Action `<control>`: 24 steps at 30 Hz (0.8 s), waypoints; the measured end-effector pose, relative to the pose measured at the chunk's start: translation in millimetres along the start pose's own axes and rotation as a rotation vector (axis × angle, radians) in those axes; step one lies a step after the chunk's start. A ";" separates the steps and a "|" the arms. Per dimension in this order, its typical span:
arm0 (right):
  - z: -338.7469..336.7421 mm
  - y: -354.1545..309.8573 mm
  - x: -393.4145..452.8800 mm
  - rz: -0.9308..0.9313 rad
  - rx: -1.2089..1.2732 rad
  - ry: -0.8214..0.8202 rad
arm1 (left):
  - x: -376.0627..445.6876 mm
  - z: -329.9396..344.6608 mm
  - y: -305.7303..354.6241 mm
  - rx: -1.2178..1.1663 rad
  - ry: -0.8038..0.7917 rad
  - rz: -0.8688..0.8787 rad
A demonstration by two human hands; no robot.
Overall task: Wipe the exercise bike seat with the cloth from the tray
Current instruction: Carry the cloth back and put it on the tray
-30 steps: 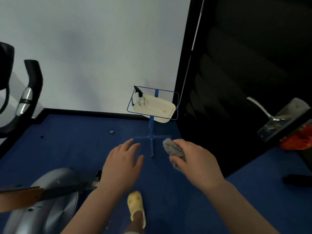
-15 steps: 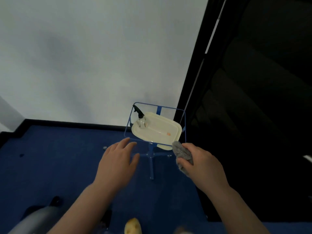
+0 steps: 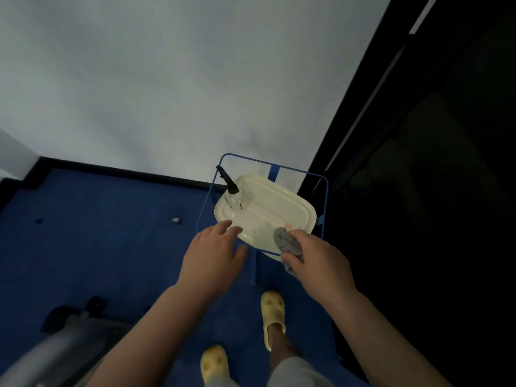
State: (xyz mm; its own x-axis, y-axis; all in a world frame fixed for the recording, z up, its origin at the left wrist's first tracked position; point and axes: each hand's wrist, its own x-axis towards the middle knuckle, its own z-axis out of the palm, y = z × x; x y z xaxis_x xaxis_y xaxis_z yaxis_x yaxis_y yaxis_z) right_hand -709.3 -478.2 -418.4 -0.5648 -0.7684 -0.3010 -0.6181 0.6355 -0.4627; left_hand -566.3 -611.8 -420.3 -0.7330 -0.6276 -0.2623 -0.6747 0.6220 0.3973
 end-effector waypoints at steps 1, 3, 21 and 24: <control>3.0 4.7 14.0 -0.004 -0.004 -0.015 | 12.5 5.3 2.6 0.003 -0.019 -0.013; 10.3 14.8 42.2 -0.014 -0.030 -0.050 | 39.6 17.3 5.3 0.013 -0.067 -0.040; 152.3 76.4 221.6 -0.013 -0.178 -0.261 | 145.7 94.3 -40.5 -0.120 -0.150 -0.302; 164.0 75.1 218.4 -0.025 -0.230 -0.237 | 141.8 97.9 -45.4 -0.116 -0.159 -0.294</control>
State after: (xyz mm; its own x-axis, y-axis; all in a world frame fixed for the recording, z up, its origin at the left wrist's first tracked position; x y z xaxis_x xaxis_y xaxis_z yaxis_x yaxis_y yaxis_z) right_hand -789.4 -610.7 -655.6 -0.4218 -0.7628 -0.4902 -0.7524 0.5961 -0.2802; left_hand -648.1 -683.2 -561.6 -0.5195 -0.6856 -0.5099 -0.8512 0.3629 0.3792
